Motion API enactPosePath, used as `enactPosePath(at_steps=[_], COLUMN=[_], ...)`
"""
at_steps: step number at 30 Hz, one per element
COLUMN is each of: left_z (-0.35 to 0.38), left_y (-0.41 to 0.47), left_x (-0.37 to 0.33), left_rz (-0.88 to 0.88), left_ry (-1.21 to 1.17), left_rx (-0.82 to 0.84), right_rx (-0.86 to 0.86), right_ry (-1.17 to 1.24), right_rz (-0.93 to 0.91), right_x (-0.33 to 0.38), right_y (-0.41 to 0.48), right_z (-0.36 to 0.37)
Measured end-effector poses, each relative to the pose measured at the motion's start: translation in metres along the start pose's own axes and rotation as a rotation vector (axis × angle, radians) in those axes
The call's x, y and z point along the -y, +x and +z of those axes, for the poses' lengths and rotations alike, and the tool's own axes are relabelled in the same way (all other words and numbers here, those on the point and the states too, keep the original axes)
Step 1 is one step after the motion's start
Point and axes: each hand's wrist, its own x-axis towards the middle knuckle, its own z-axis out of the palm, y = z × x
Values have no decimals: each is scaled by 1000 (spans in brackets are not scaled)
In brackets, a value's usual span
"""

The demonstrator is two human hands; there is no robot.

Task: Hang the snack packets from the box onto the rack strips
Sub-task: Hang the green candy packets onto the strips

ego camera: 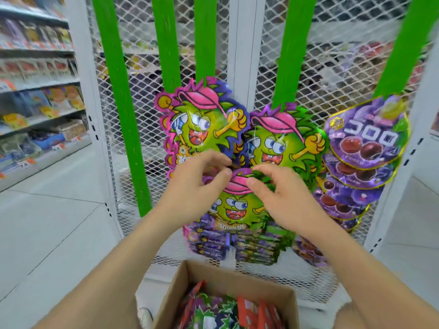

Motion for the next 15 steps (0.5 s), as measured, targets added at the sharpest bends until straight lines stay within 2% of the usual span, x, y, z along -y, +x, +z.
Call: enactPosePath(at_steps=[3, 8, 11, 15], left_z=[-10, -2, 10, 21], left_y=[38, 108, 142, 167], left_x=[-50, -102, -114, -112], left_rz=[99, 107, 30, -84], left_ry=[22, 62, -1, -92], left_rx=[-91, -26, -5, -54], right_rx=[-277, -553, -610, -541], right_ry=[-48, 10, -15, -56], right_rz=[-94, -125, -92, -41], right_x=[16, 23, 15, 1], right_y=[26, 77, 95, 98], right_z=[-44, -103, -119, -125])
